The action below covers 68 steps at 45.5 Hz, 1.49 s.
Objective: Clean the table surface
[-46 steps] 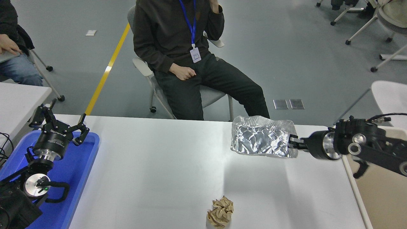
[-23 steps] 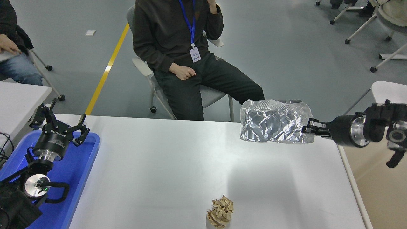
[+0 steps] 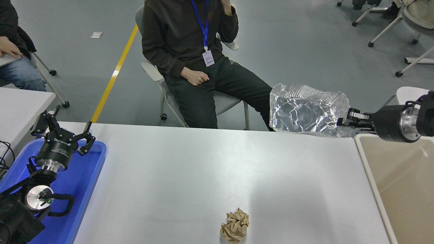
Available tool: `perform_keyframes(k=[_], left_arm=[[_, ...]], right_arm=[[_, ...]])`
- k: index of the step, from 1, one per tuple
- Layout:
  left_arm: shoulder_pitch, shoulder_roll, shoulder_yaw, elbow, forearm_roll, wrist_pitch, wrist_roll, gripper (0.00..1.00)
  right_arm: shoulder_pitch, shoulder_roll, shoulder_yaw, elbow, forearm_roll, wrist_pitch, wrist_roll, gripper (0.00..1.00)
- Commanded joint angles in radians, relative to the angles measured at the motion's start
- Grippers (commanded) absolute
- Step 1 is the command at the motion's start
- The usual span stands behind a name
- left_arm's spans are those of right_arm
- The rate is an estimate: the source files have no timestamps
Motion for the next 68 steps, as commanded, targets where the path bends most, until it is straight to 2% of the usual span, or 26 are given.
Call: perform_keyframes(k=[1,9,20,35,43,53,59,68], left_arm=[[0.0,0.0,0.0,0.0,0.0,0.0,0.0,1.0],[0.0,0.0,0.0,0.0,0.0,0.0,0.0,1.0],[0.0,0.0,0.0,0.0,0.0,0.0,0.0,1.0],[0.0,0.0,0.0,0.0,0.0,0.0,0.0,1.0],[0.0,0.0,0.0,0.0,0.0,0.0,0.0,1.0],[0.0,0.0,0.0,0.0,0.0,0.0,0.0,1.0],[0.0,0.0,0.0,0.0,0.0,0.0,0.0,1.0],[0.0,0.0,0.0,0.0,0.0,0.0,0.0,1.0]], right_arm=[[0.0,-0.096,0.019,0.006,0.001,0.03,0.017,0.0],[-0.006,-0.182,0.009,-0.017,-0.004,0.028,0.069,0.0],[-0.054,-0.28,-0.021,-0.107,0.007,0.019,0.195,0.0],[-0.146,-0.311,-0.139,-0.299,0.088,0.013,0.359,0.0],[-0.178,-0.282,-0.201,-0.428,0.117,0.011,0.436,0.0],[-0.256,-0.224,-0.215,-0.564,0.158,0.011,0.487,0.0],[-0.317,-0.156,-0.213,-0.675,0.178,0.011,0.519,0.0],[-0.405,0.028,-0.211,-0.94,0.198,0.013,0.563,0.0]])
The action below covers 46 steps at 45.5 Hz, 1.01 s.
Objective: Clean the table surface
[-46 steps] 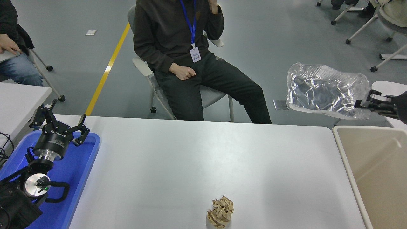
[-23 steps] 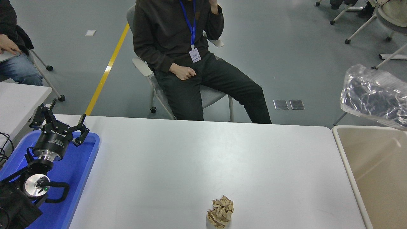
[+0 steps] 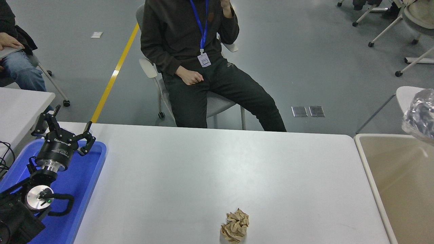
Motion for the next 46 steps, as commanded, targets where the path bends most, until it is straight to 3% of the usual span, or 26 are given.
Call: perform_keyframes(k=[1,34,46], left_arm=[[0.0,0.0,0.0,0.0,0.0,0.0,0.0,1.0],[0.0,0.0,0.0,0.0,0.0,0.0,0.0,1.0],[0.0,0.0,0.0,0.0,0.0,0.0,0.0,1.0]], right_arm=[[-0.105,0.191,-0.005,-0.297,0.028,0.001,0.061,0.0],[-0.254,0.564,0.012,-0.768,0.121,-0.01,0.067,0.0],[-0.283,0.666,0.01,-0.82,0.183,-0.034,0.021,0.0]])
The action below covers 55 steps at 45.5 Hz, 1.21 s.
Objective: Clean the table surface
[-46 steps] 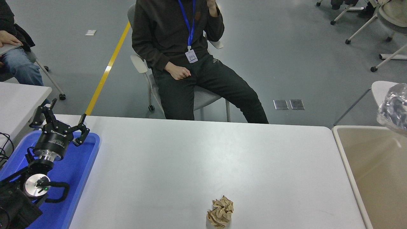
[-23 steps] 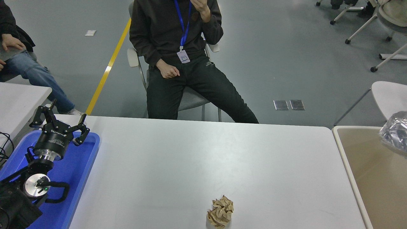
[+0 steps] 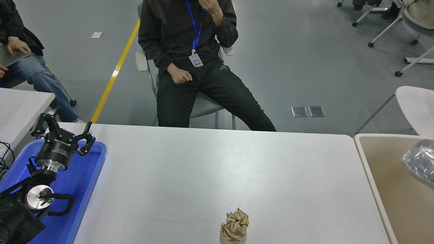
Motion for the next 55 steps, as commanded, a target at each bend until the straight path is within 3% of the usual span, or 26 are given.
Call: perform_keyframes(k=[1,14,33,55], left_arm=[[0.0,0.0,0.0,0.0,0.0,0.0,0.0,1.0],[0.0,0.0,0.0,0.0,0.0,0.0,0.0,1.0],[0.0,0.0,0.0,0.0,0.0,0.0,0.0,1.0],[0.0,0.0,0.0,0.0,0.0,0.0,0.0,1.0]], right_arm=[[-0.041,0.102,-0.009,-0.071,0.08,-0.018,-0.041,0.0],[-0.052,0.192,-0.006,-0.091,0.135,-0.107,-0.106,0.0],[-0.042,0.22,0.003,-0.089,0.257,-0.256,-0.219,0.0],[-0.035,0.257,0.004,-0.089,0.306,-0.307,-0.253,0.0]])
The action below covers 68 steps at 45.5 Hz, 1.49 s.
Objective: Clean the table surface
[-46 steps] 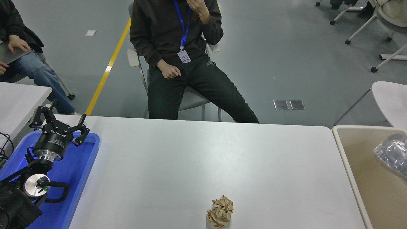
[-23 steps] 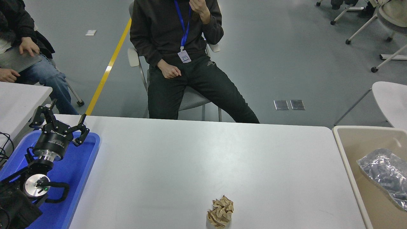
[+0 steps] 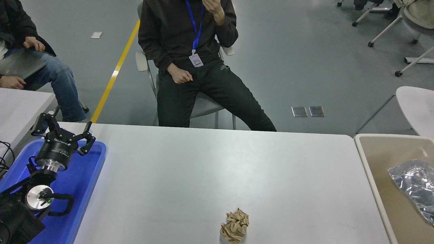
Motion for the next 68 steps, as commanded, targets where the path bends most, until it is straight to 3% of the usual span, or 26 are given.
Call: perform_keyframes(k=[1,21,22,25,26,30,49,61,68], left_arm=[[0.0,0.0,0.0,0.0,0.0,0.0,0.0,1.0],[0.0,0.0,0.0,0.0,0.0,0.0,0.0,1.0],[0.0,0.0,0.0,0.0,0.0,0.0,0.0,1.0],[0.0,0.0,0.0,0.0,0.0,0.0,0.0,1.0],[0.0,0.0,0.0,0.0,0.0,0.0,0.0,1.0],[0.0,0.0,0.0,0.0,0.0,0.0,0.0,1.0],[0.0,0.0,0.0,0.0,0.0,0.0,0.0,1.0],[0.0,0.0,0.0,0.0,0.0,0.0,0.0,1.0],[0.0,0.0,0.0,0.0,0.0,0.0,0.0,1.0]], right_arm=[[0.003,0.012,0.001,0.0,0.016,-0.031,-0.013,0.0],[0.028,0.015,-0.003,-0.002,0.037,-0.038,-0.013,0.0],[0.029,0.015,-0.003,-0.002,0.037,-0.038,-0.013,0.06],[0.032,0.01,-0.003,-0.003,0.037,-0.041,-0.013,0.73],[0.032,0.01,-0.005,-0.005,0.037,-0.041,-0.013,0.8],[0.032,0.013,-0.003,-0.017,0.039,-0.045,-0.013,0.9],[0.04,0.007,-0.002,-0.019,0.04,-0.041,-0.015,0.94],[0.071,-0.017,0.001,-0.019,0.145,-0.027,-0.015,0.96],[0.072,-0.07,0.132,0.009,0.154,0.004,-0.013,0.96]])
